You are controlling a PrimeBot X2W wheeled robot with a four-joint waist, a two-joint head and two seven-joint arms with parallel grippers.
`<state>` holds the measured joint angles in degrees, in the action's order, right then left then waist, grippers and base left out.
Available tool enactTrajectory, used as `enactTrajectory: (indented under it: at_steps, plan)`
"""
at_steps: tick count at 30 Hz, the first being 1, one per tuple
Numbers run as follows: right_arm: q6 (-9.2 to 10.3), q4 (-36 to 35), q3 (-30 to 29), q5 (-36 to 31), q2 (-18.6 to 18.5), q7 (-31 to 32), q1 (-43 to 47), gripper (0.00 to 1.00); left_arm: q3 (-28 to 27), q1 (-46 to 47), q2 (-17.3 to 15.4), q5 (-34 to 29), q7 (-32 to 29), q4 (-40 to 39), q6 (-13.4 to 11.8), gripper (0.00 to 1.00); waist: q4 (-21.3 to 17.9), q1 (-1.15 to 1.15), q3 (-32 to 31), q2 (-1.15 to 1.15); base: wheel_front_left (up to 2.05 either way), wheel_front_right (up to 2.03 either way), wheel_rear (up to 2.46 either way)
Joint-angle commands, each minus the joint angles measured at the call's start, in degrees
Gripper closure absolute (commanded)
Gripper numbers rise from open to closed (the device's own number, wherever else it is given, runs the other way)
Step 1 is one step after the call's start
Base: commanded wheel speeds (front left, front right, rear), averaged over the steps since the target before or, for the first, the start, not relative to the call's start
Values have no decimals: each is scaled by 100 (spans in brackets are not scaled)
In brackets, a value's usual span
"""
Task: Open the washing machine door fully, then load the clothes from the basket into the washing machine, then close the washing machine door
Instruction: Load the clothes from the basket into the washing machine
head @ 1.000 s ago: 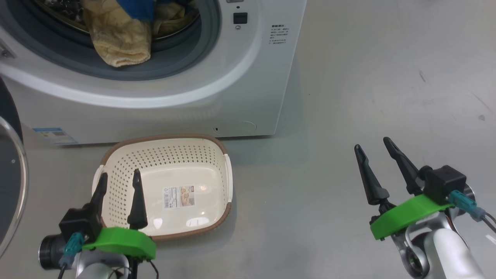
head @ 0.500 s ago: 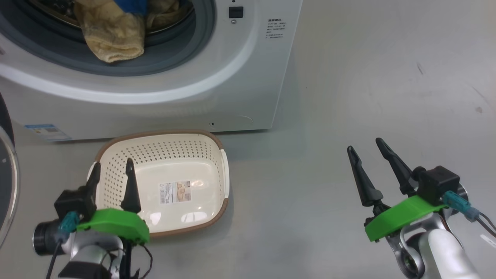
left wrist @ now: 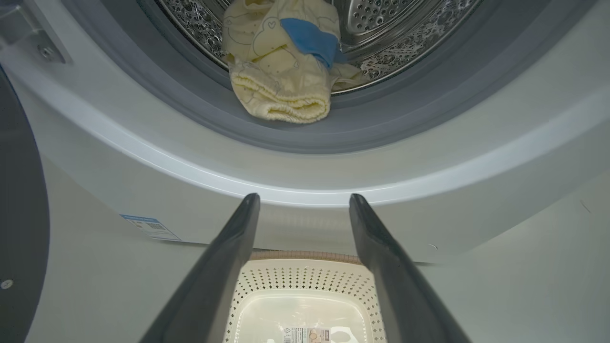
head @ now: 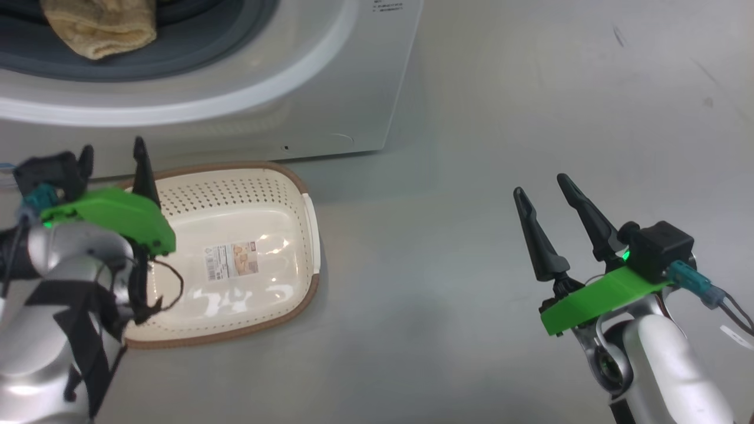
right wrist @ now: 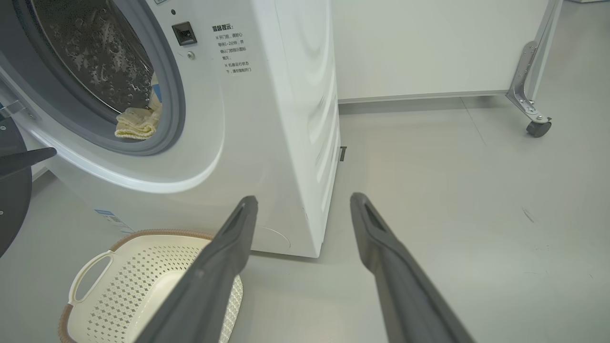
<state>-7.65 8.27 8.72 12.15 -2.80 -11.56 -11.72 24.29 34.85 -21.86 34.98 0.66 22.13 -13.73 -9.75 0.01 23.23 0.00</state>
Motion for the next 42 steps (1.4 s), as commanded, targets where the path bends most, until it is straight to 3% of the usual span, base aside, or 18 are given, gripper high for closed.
enactTrajectory:
  at_steps: [1,14,26,34,41,42]
  plan:
    - [16,-111,144,43,-12,-89,-129,0,-255,349,-310,39,-120,-74,-27,0,-174,-1,205,0,0,0,0]
    - [16,261,440,488,-9,-327,-623,0,-315,2261,-941,163,-1557,422,402,0,-633,-1,901,0,0,0,0]
    - [16,235,699,929,-9,-342,-906,0,-237,3423,-1523,55,-2680,887,519,0,-1112,-1,1393,0,0,0,0]
    - [16,218,806,1111,-9,-343,-963,0,-103,3787,-1733,-69,-3216,1090,478,0,-1351,-1,1589,0,0,0,0]
    - [16,242,874,1192,-8,-343,-986,0,30,3994,-1876,-232,-3686,1307,255,0,-1470,-1,1690,0,0,0,0]
    - [16,242,876,1196,-8,-343,-986,0,40,4027,-1878,-256,-3686,1304,227,9,-1473,-1,1697,0,0,0,0]
